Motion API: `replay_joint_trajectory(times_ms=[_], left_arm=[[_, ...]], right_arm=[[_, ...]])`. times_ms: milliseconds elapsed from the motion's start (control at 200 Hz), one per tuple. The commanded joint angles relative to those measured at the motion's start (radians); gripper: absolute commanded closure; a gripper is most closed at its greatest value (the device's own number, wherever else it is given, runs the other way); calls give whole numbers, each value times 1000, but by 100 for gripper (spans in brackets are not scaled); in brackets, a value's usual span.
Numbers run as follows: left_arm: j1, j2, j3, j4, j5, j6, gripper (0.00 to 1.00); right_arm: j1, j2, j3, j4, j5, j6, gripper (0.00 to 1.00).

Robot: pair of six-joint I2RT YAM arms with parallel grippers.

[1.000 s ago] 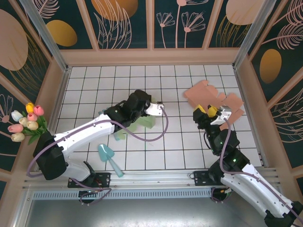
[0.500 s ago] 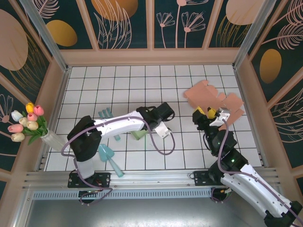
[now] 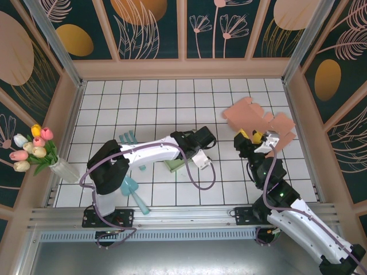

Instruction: Fold the paper box

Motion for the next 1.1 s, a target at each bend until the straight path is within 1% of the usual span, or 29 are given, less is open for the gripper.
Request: replay_joint_trajectory(times_ms=[0, 65, 115, 135, 175, 210, 275, 345, 390, 445, 550, 601, 626, 686, 711, 766, 791, 821, 866, 986, 1096], left_arm=[[-12, -62, 19, 143, 24, -115, 66], [-16, -97, 23, 210, 58, -243, 66], [-17, -134, 0, 298, 68, -376, 66], [-16, -149, -14, 341, 64, -432, 68], [-17, -176, -48, 426, 39, -545, 74], [-17, -213, -85, 499, 6, -643, 77], [-17, -264, -150, 587, -48, -805, 76], [-17, -319, -223, 643, -86, -948, 76], [-17, -352, -265, 658, -107, -1036, 75], [-16, -386, -293, 638, -146, -1140, 75], [-16, -441, -302, 516, -222, -1336, 73], [-14, -484, -317, 465, -235, -1444, 72], [-14, -512, -336, 454, -224, -1494, 72], [-14, -599, -408, 473, -202, -1608, 69], [-14, -639, -465, 489, -205, -1655, 66], [-14, -725, -549, 503, -248, -1776, 62], [-14, -763, -583, 488, -282, -1846, 59], [-14, -809, -619, 471, -308, -1920, 58], [-13, -882, -688, 478, -302, -1998, 57], [-14, -1062, -890, 588, -226, -2105, 55], [-13, -1118, -981, 598, -212, -2142, 55]], right_arm=[[-9, -10, -9, 13, 27, 7, 36], [-11, -6, -7, 10, 35, 17, 35], [-13, -3, -8, 9, 37, 17, 35], [-13, 1, -8, 9, 37, 17, 35], [-15, 6, -8, 9, 38, 16, 35], [-16, 11, -8, 9, 38, 14, 35], [-20, 22, -9, 10, 38, 9, 35], [-21, 39, -11, 14, 37, 3, 35], [-23, 49, -12, 13, 39, -1, 35], [-26, 64, -12, 15, 42, -4, 35], [-30, 90, -11, 18, 47, -10, 34], [-30, 97, -8, 19, 44, -13, 34], [-30, 102, -6, 18, 43, -14, 34], [-32, 109, -4, 18, 41, -17, 34], [-32, 112, -5, 18, 41, -19, 34], [-35, 118, -8, 20, 41, -22, 34], [-34, 121, -8, 20, 41, -23, 33], [-35, 125, -8, 20, 39, -23, 33], [-35, 131, -4, 20, 36, -24, 33], [-36, 151, -3, 25, 13, -30, 32], [-39, 176, 6, 29, -21, -40, 32]])
